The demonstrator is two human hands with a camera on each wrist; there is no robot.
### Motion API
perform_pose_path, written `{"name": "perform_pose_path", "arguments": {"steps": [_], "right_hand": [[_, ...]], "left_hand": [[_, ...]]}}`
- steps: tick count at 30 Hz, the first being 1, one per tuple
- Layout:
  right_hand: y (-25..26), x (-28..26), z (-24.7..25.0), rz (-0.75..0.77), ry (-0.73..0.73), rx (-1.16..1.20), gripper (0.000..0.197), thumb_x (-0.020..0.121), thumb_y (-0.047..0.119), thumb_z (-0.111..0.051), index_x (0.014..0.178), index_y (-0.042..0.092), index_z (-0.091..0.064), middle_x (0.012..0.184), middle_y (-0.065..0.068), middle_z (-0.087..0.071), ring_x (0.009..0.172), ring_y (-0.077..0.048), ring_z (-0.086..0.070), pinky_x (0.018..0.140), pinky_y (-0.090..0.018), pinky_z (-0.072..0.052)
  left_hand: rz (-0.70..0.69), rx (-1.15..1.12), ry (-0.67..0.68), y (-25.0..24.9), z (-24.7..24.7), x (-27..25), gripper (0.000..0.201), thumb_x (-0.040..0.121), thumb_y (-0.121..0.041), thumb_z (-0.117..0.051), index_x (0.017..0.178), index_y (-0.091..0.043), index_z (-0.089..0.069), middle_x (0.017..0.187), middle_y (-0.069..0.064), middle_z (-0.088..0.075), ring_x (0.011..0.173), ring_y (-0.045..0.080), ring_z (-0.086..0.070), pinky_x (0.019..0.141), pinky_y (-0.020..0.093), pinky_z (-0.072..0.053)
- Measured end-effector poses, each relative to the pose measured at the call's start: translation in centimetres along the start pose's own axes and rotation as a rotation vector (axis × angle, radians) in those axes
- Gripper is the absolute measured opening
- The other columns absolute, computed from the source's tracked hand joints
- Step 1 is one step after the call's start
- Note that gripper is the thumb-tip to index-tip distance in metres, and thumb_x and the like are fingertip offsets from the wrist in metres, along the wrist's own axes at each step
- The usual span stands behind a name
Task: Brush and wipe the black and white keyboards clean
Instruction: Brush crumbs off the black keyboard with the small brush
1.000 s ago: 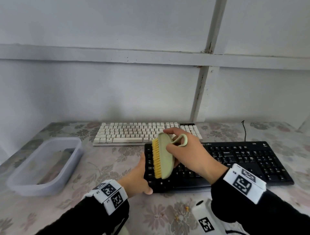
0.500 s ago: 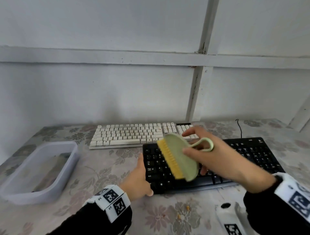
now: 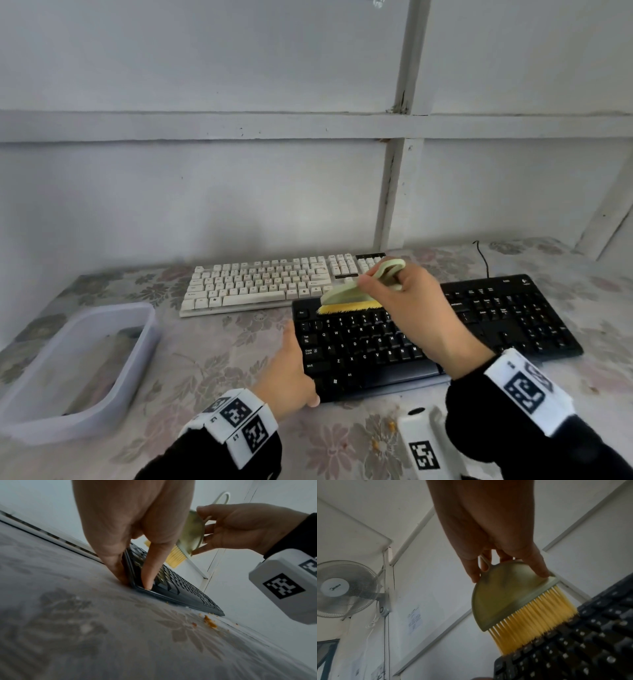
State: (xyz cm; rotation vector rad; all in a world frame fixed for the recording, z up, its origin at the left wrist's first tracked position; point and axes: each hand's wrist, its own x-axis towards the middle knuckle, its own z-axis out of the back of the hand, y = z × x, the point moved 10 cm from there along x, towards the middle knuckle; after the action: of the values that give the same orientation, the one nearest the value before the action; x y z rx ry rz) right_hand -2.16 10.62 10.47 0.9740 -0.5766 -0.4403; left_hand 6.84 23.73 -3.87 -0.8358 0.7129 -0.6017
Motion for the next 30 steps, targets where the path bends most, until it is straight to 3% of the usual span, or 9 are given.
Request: {"name": "perform_pose_path", "arguments": {"steps": [4, 8, 10, 13, 15, 18, 21, 26, 30], "right_hand": [[1.0, 0.3, -1.7, 0.054, -0.055, 0.021, 0.019, 0.09, 0.022, -0.062, 0.084, 0.005, -0.066, 0.068, -0.001, -0.058, 0.053, -0.003, -0.05, 0.051, -0.013, -0.037], [1.5, 0.4, -3.1, 0.103, -0.086, 0.015, 0.019, 0.09, 0.021, -0.062, 0.074, 0.011, -0.063, 0.077, -0.005, -0.064, 0.085, -0.025, -0.057, 0.08, -0.035, -0.045], [1.1, 0.4, -3.0, 0.109, -0.091, -0.006, 0.019, 0.09, 0.021, -0.062, 0.072, 0.014, -0.061, 0.073, -0.002, -0.063, 0.082, -0.022, -0.056, 0.074, -0.034, -0.045], [0.5, 0.3, -1.3, 0.115, -0.073, -0.015, 0.018, 0.09, 0.016, -0.061, 0.074, 0.009, -0.06, 0.067, -0.001, -0.059, 0.053, -0.002, -0.05, 0.054, -0.011, -0.035], [-0.1, 0.3, 0.3, 0.111, -0.057, -0.036, 0.016, 0.091, 0.012, -0.06, 0.076, 0.006, -0.061, 0.066, 0.0, -0.058, 0.046, 0.003, -0.05, 0.047, -0.008, -0.037], [-1.1, 0.3, 2.4, 0.097, -0.082, -0.059, 0.014, 0.091, 0.012, -0.06, 0.08, 0.003, -0.063, 0.059, 0.006, -0.053, 0.044, 0.002, -0.048, 0.044, -0.009, -0.036], [-0.6, 0.4, 3.1, 0.098, -0.116, 0.011, 0.013, 0.09, 0.017, -0.063, 0.078, 0.012, -0.064, 0.062, 0.007, -0.055, 0.046, 0.002, -0.045, 0.046, -0.009, -0.032], [1.3, 0.3, -1.3, 0.176, 0.002, 0.056, 0.014, 0.088, 0.016, -0.065, 0.074, 0.017, -0.064, 0.066, 0.01, -0.059, 0.058, 0.001, -0.049, 0.059, -0.013, -0.034], [-0.8, 1.0, 0.1, 0.147, -0.054, -0.067, 0.017, 0.089, 0.017, -0.062, 0.073, 0.021, -0.06, 0.065, 0.008, -0.055, 0.057, 0.001, -0.038, 0.059, -0.021, -0.027]], "left_hand": [[-0.015, -0.021, -0.011, -0.4, 0.1, -0.2, 0.114, 0.07, 0.013, -0.065, 0.144, -0.034, 0.007, 0.108, -0.002, -0.058, 0.092, 0.012, -0.06, 0.081, 0.029, -0.051], [-0.014, -0.016, -0.015, -0.6, 0.0, -0.3, 0.111, 0.07, 0.013, -0.061, 0.143, -0.031, 0.009, 0.094, -0.001, -0.06, 0.079, 0.01, -0.061, 0.057, 0.017, -0.043], [-0.009, -0.017, -0.019, -0.6, 0.0, -0.3, 0.111, 0.069, 0.014, -0.062, 0.143, -0.031, 0.008, 0.092, 0.0, -0.06, 0.078, 0.011, -0.061, 0.056, 0.017, -0.043], [0.006, -0.014, -0.028, -0.5, 0.0, -0.3, 0.112, 0.071, 0.014, -0.061, 0.144, -0.032, 0.01, 0.101, 0.002, -0.061, 0.085, 0.012, -0.061, 0.063, 0.02, -0.049], [0.021, -0.005, -0.035, -0.4, 0.1, -0.5, 0.115, 0.073, 0.015, -0.06, 0.144, -0.034, 0.015, 0.105, 0.007, -0.062, 0.091, 0.018, -0.063, 0.072, 0.026, -0.054], [0.031, 0.001, -0.035, -0.3, 0.1, -0.6, 0.117, 0.073, 0.015, -0.06, 0.144, -0.036, 0.017, 0.105, 0.009, -0.063, 0.092, 0.021, -0.065, 0.075, 0.028, -0.054], [0.027, 0.017, -0.033, -0.6, 0.1, -0.7, 0.115, 0.075, 0.014, -0.06, 0.144, -0.034, 0.018, 0.105, 0.006, -0.063, 0.093, 0.018, -0.063, 0.072, 0.024, -0.052], [0.016, 0.042, -0.026, -1.1, 0.0, -0.8, 0.113, 0.074, 0.012, -0.061, 0.144, -0.031, 0.017, 0.095, -0.004, -0.059, 0.08, 0.005, -0.058, 0.054, 0.014, -0.045], [0.03, 0.035, -0.028, -1.1, 0.0, -0.9, 0.113, 0.074, 0.013, -0.06, 0.144, -0.034, 0.016, 0.1, -0.001, -0.06, 0.086, 0.009, -0.059, 0.064, 0.018, -0.049]]}}
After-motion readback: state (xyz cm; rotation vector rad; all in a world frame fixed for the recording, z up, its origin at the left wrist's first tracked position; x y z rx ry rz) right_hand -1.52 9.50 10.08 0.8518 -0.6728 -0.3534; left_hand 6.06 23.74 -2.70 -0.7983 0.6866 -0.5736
